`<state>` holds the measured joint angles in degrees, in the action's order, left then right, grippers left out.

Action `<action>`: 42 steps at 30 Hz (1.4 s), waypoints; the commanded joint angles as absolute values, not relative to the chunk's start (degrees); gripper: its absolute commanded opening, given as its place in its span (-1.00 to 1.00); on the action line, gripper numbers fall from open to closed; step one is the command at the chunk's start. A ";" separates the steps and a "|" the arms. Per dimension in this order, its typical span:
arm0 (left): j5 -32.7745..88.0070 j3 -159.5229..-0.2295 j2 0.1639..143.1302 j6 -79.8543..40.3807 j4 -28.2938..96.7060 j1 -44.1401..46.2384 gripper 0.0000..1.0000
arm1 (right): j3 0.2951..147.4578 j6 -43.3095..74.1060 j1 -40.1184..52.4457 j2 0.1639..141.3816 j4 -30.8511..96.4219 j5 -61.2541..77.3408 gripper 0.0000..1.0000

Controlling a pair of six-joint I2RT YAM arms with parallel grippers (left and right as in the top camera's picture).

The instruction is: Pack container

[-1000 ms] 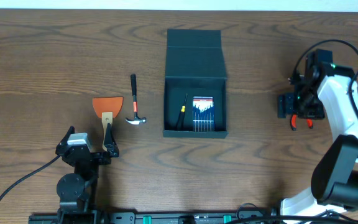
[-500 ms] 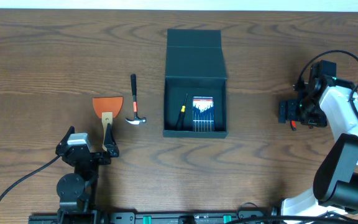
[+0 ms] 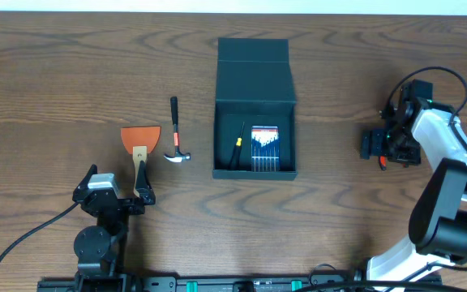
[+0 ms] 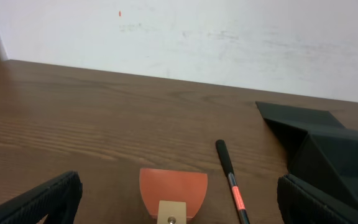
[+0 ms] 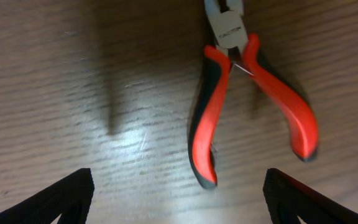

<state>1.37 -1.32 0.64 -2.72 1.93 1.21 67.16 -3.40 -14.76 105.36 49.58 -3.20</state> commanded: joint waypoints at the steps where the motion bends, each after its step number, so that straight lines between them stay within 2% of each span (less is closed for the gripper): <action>1: 0.86 -0.25 0.62 -2.13 4.05 0.93 0.97 | 67.09 -2.63 -14.92 107.09 49.04 -2.90 0.78; 33: 0.86 -0.25 0.62 -2.13 4.03 0.93 0.97 | 67.09 1.67 -15.07 113.58 43.20 -4.32 0.77; 42: 0.86 -0.25 0.62 -2.13 4.05 0.93 0.97 | 67.09 2.98 -15.07 113.58 44.53 -4.49 0.55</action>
